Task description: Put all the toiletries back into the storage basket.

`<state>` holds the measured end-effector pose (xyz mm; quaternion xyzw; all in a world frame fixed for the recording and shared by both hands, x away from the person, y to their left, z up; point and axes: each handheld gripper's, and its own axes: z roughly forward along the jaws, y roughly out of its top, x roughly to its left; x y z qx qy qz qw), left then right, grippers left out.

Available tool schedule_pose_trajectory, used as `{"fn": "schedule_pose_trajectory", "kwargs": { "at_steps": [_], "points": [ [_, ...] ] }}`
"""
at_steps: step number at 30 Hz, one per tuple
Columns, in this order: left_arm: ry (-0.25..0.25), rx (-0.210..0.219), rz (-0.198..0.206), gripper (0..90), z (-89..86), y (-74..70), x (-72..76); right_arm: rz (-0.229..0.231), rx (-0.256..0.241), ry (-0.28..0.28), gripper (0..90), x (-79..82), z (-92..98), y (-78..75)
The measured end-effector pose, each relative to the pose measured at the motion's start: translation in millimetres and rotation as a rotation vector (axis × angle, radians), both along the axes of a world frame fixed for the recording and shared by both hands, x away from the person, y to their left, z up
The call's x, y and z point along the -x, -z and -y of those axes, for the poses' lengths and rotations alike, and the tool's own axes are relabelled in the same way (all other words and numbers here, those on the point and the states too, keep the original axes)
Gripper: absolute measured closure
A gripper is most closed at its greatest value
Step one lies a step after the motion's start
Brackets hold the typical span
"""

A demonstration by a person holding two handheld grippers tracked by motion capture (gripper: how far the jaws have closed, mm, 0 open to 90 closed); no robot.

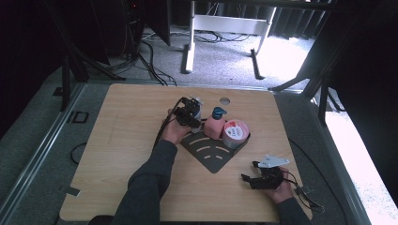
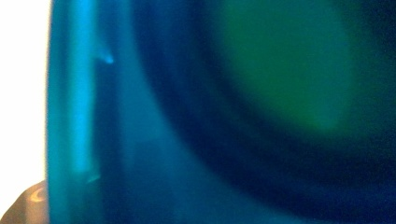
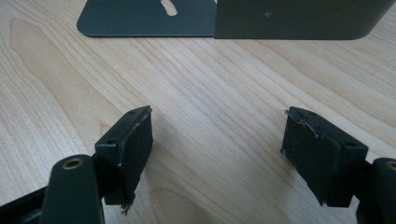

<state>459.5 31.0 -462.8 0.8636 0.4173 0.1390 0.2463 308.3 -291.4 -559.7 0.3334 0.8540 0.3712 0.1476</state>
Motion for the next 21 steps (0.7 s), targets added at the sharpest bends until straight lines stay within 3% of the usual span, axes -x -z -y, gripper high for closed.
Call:
{"fn": "schedule_pose_trajectory", "kwargs": {
  "at_steps": [21],
  "points": [
    [0.004,0.007,-0.008,55.0,7.6,6.8,-5.5,-0.001,-0.001,-0.005,23.9,-0.7,0.2,0.0]
  ]
}}
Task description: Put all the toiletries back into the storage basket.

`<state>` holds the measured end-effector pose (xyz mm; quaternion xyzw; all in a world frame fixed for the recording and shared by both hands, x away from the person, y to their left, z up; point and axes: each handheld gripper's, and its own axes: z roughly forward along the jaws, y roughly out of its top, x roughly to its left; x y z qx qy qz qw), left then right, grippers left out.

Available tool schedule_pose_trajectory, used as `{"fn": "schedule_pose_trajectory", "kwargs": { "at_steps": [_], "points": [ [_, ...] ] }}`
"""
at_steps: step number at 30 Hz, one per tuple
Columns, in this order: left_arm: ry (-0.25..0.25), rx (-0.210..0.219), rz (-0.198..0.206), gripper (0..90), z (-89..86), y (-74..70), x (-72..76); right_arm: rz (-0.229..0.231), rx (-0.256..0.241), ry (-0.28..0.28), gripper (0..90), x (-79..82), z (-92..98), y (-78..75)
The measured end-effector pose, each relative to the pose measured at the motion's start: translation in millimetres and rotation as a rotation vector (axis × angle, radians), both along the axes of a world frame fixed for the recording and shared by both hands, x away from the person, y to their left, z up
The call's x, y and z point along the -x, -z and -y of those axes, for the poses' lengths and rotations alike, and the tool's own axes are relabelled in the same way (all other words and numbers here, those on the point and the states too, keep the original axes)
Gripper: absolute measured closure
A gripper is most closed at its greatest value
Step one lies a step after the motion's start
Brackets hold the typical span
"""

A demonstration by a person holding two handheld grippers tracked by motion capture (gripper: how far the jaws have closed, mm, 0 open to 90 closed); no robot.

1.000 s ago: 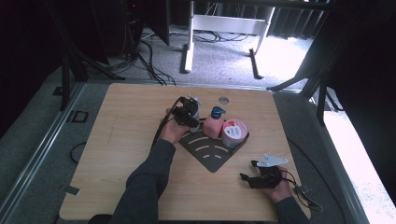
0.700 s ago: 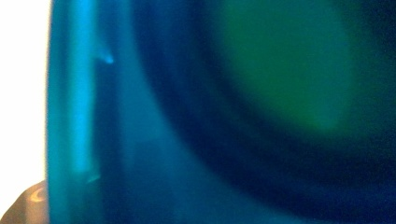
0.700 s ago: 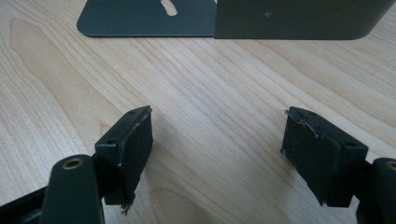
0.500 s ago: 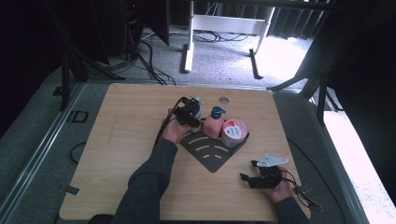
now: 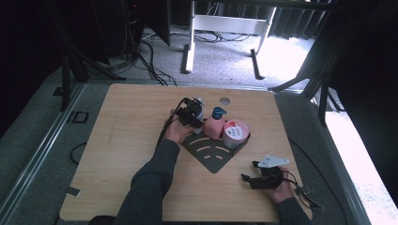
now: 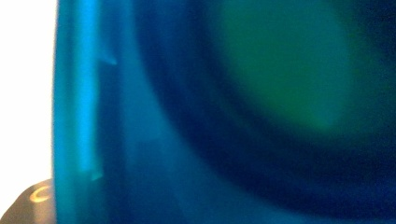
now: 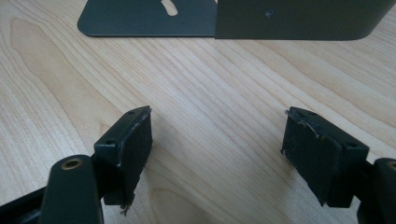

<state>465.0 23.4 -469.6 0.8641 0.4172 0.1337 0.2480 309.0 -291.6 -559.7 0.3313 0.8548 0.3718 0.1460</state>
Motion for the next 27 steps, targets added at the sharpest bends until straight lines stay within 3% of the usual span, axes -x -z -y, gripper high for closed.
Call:
{"fn": "schedule_pose_trajectory", "kwargs": {
  "at_steps": [13,27],
  "points": [
    [0.004,-0.020,-0.002,54.9,7.7,-0.6,-5.4,0.000,0.000,-0.002,23.9,-0.2,0.1,0.0],
    [0.014,-0.010,0.012,54.6,10.3,1.6,-9.2,0.001,0.001,-0.002,23.9,-0.2,0.1,0.1]
  ]
}}
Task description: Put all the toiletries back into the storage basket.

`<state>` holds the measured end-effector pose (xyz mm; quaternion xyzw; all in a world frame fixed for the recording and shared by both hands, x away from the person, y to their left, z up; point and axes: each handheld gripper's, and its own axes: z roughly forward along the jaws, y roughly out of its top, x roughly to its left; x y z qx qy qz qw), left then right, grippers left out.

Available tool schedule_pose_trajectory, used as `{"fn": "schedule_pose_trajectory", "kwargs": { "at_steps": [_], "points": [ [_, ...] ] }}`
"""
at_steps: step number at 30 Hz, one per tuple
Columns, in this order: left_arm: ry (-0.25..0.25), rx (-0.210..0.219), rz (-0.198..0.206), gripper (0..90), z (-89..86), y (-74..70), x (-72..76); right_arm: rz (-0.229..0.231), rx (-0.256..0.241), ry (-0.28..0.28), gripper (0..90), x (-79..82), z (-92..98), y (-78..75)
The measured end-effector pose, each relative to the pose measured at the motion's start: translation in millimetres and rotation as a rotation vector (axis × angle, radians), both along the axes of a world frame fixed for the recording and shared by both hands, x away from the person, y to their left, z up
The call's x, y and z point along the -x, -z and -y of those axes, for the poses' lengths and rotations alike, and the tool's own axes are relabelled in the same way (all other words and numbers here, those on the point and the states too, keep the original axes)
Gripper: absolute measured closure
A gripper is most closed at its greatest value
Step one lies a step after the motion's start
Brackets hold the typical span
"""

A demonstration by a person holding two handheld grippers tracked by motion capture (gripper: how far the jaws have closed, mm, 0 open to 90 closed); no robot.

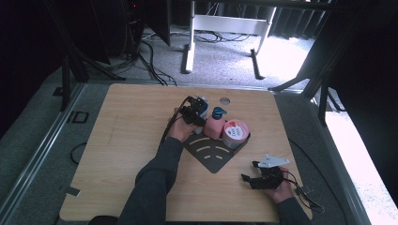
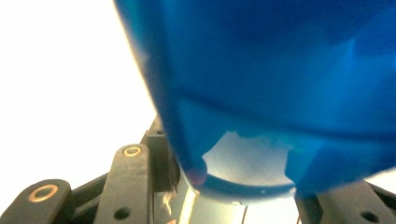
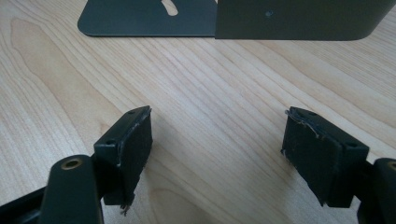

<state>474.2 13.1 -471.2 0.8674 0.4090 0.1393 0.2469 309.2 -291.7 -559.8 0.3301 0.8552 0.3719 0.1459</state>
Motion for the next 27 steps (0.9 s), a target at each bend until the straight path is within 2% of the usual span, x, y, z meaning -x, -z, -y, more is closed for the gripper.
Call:
{"fn": "schedule_pose_trajectory", "kwargs": {
  "at_steps": [12,14,17,18,23,27],
  "points": [
    [0.011,0.012,0.008,54.2,-0.6,1.2,0.5,-0.001,0.000,0.000,23.9,0.1,0.0,0.0],
    [-0.001,0.033,-0.006,53.1,-2.5,1.6,-0.7,0.000,0.001,0.001,23.9,0.1,0.0,0.0],
    [-0.015,0.028,-0.014,52.3,-3.2,2.0,-1.1,-0.001,0.000,0.000,23.9,0.1,0.0,0.0],
    [-0.017,0.029,-0.016,47.8,-3.6,2.4,-1.0,-0.001,0.001,0.001,23.9,0.2,-0.1,-0.1],
    [-0.010,0.021,-0.013,41.9,-5.1,3.1,2.1,-0.001,0.000,0.001,23.9,0.2,-0.1,-0.1],
    [-0.008,0.032,-0.012,39.5,-6.9,3.4,5.1,-0.002,0.000,0.002,23.9,0.3,-0.2,-0.1]
  ]
}}
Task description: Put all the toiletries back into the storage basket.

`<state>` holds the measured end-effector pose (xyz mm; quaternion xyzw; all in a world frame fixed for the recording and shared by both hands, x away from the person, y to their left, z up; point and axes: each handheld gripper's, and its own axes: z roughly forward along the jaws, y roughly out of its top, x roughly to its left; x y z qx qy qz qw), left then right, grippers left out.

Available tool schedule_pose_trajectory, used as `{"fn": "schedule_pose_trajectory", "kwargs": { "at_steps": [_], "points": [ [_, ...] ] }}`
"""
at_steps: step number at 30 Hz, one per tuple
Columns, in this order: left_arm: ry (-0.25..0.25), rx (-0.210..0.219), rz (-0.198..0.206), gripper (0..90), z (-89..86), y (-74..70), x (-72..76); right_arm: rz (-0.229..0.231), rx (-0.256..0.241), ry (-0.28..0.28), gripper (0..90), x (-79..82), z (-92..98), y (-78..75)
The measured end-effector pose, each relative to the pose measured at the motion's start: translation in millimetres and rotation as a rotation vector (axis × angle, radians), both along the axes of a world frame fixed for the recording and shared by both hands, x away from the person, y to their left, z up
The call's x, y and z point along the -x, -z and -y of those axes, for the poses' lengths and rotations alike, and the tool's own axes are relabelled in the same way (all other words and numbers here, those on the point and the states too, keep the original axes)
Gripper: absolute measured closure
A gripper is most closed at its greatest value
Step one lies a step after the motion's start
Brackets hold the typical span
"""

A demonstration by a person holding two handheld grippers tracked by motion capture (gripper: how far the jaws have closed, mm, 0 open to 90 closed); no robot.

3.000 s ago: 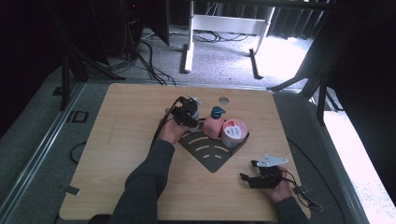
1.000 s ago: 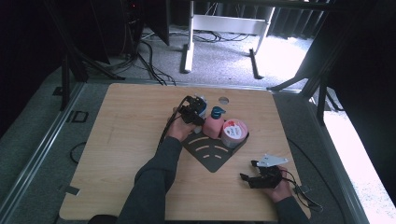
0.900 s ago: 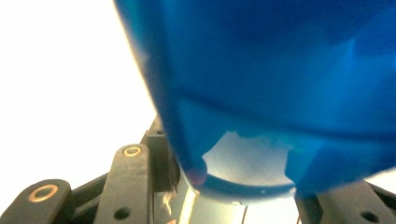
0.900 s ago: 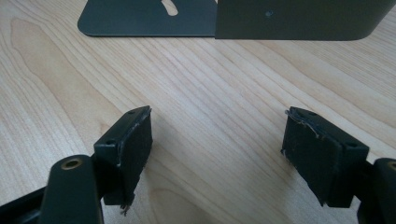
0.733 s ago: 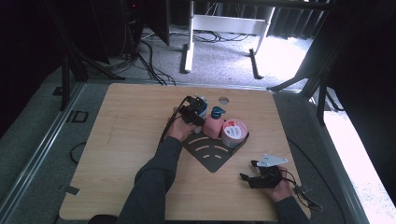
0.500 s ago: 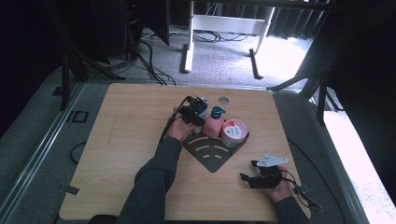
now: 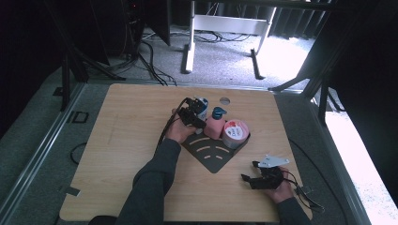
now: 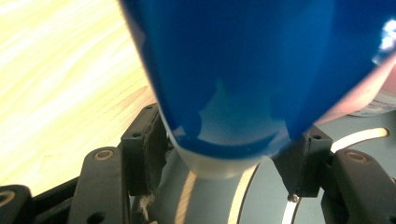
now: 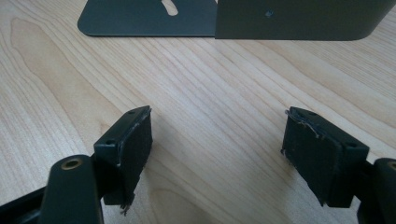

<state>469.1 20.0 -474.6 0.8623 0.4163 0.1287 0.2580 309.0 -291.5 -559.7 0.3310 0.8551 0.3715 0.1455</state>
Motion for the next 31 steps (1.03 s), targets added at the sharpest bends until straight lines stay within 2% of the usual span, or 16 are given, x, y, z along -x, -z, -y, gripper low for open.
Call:
{"fn": "schedule_pose_trajectory", "kwargs": {
  "at_steps": [4,12,16,17,23,31],
  "points": [
    [0.007,0.016,0.005,37.8,-2.2,-1.7,4.7,0.000,0.000,0.000,23.9,0.0,0.0,0.0],
    [0.020,0.020,0.022,36.7,-12.0,-8.5,15.2,-0.001,0.000,0.000,23.9,0.1,0.0,0.0],
    [0.015,0.034,0.039,36.6,-17.7,-13.1,19.4,-0.001,0.000,0.000,23.8,0.1,0.0,0.0],
    [0.015,0.044,0.056,36.6,-22.3,-17.4,22.3,-0.001,0.000,0.000,23.9,0.0,0.0,0.0],
    [0.012,0.068,0.092,36.4,-30.1,-25.5,28.6,0.000,0.001,-0.001,23.9,0.0,0.1,0.0],
    [0.031,0.049,0.115,35.1,-37.4,-32.2,36.2,0.000,0.001,-0.001,23.9,0.0,0.1,0.0]
  ]
}}
